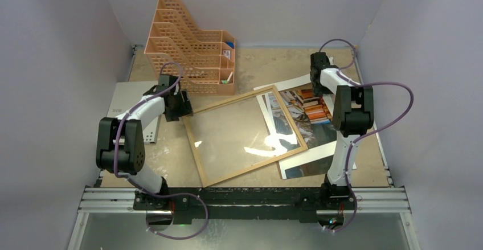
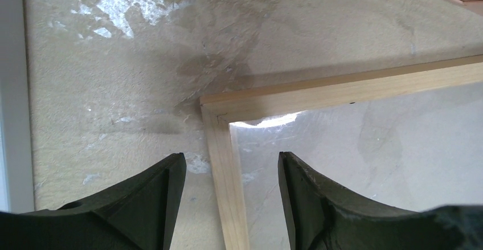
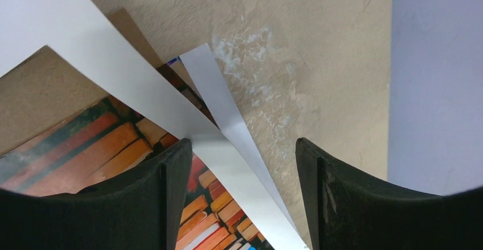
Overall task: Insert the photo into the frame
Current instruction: Pick up the photo frame item at the center of the board.
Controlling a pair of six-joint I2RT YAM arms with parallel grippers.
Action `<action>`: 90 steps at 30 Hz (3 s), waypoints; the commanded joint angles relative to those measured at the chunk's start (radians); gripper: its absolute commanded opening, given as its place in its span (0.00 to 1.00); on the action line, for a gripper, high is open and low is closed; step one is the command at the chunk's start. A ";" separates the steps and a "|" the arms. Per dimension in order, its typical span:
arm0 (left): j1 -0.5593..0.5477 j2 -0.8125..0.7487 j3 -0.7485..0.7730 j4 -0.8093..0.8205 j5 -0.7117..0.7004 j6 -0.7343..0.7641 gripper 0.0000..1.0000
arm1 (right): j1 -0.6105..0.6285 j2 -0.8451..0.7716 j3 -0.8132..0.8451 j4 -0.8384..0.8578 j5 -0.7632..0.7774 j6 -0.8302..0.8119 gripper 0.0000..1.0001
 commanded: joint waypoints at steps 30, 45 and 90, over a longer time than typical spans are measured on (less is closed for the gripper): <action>0.006 -0.041 0.044 -0.030 0.019 -0.004 0.63 | 0.034 -0.025 -0.071 0.089 0.198 -0.032 0.63; 0.007 -0.042 0.077 -0.034 0.047 -0.010 0.63 | -0.115 -0.431 -0.266 -0.015 -0.368 0.508 0.74; 0.015 0.017 0.104 -0.038 0.043 -0.056 0.64 | -0.573 -0.453 -0.734 0.471 -0.858 0.561 0.74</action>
